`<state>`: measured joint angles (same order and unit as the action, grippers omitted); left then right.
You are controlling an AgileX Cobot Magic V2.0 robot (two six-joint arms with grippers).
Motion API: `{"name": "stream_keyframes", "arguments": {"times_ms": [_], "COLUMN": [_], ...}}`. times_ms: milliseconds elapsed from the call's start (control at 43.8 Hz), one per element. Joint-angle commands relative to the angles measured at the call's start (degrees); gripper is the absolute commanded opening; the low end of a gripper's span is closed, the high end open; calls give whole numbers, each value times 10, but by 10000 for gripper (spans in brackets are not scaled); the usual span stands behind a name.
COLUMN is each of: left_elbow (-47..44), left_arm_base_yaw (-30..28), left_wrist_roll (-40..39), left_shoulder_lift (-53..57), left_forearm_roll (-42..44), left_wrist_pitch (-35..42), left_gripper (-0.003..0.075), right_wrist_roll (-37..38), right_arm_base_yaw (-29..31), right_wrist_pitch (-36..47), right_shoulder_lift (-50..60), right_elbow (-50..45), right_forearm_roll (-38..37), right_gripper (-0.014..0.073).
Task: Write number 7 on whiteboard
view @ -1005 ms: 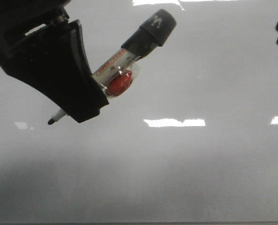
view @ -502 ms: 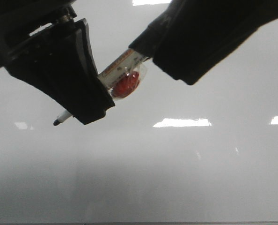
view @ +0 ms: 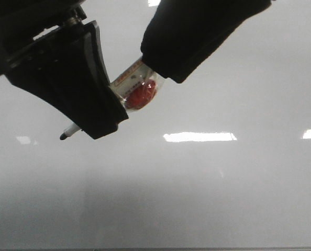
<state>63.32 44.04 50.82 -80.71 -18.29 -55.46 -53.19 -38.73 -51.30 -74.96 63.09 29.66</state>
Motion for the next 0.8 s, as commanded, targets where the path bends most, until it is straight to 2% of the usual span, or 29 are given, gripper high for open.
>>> {"name": "stream_keyframes", "arguments": {"times_ms": [0,91,160,206,297,343,480,685,777], "left_elbow": [19,19,19,19,19,19,14,-33,-54], "left_arm_base_yaw": [6,6,5,5,1,-2,-27,-101,-148], "left_wrist_roll": [0,0,0,-1,-25,-42,-128,-158,-188], "left_shoulder_lift": [17,17,17,18,26,34,81,183,220], "left_forearm_roll": [-15,-15,-15,-15,-8,7,60,59,58], "left_wrist_pitch": [18,18,18,18,18,13,9,10,14], "left_gripper": [-20,27,120,211,356,393,408,408,408], "right_wrist_roll": [-6,-6,-6,-6,1,11,65,196,252], "right_arm_base_yaw": [-1,-1,-1,-1,3,10,51,138,189], "right_wrist_pitch": [15,14,14,14,13,11,-5,-34,-33], "right_shoulder_lift": [14,14,14,14,14,16,41,114,148], "right_elbow": [19,19,19,19,19,19,19,19,13], "right_forearm_roll": [23,23,23,23,22,20,-10,-92,-101], "right_gripper": [126,40,-23,-65,-64,-64,-64,-64,-64]}}
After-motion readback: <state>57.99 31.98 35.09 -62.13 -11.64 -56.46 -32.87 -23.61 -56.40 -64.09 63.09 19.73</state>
